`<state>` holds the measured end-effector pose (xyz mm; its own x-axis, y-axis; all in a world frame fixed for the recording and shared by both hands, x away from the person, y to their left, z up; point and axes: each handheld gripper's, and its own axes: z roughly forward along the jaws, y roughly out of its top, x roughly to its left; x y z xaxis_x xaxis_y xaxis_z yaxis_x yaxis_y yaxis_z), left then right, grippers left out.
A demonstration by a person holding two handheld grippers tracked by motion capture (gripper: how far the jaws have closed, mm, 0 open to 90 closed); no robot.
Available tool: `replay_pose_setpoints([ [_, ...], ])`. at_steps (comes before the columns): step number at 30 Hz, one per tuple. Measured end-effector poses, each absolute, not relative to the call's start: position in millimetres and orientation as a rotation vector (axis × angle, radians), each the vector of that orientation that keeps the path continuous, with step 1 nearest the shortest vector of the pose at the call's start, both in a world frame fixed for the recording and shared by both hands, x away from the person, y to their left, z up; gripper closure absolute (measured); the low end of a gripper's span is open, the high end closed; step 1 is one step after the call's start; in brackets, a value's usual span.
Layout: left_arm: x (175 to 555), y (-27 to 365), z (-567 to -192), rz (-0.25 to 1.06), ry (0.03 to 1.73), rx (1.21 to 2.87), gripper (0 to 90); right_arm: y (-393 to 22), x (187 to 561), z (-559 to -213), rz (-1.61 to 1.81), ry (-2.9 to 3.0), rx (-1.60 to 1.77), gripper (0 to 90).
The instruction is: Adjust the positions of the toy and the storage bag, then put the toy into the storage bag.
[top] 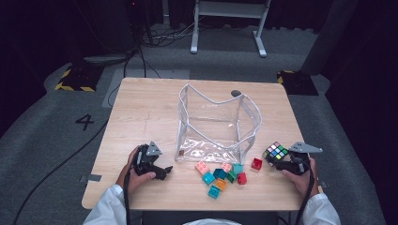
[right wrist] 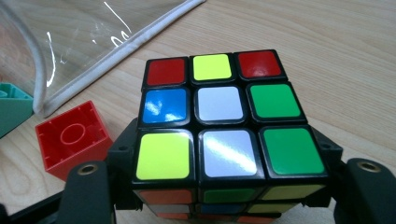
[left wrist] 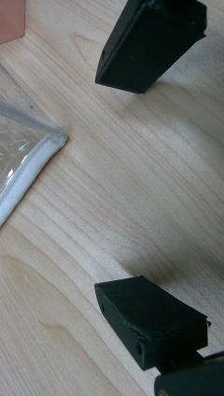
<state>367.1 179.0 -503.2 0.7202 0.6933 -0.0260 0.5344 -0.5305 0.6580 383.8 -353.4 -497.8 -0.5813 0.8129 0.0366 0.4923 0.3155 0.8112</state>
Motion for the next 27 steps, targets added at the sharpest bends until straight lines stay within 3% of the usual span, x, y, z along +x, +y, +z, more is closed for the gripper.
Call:
replay_pose_setpoints([
  [27,365,182,-503,0.294,0.902,2.272,3.7,-361,384,-482,1.196,2.122,1.197,33.1],
])
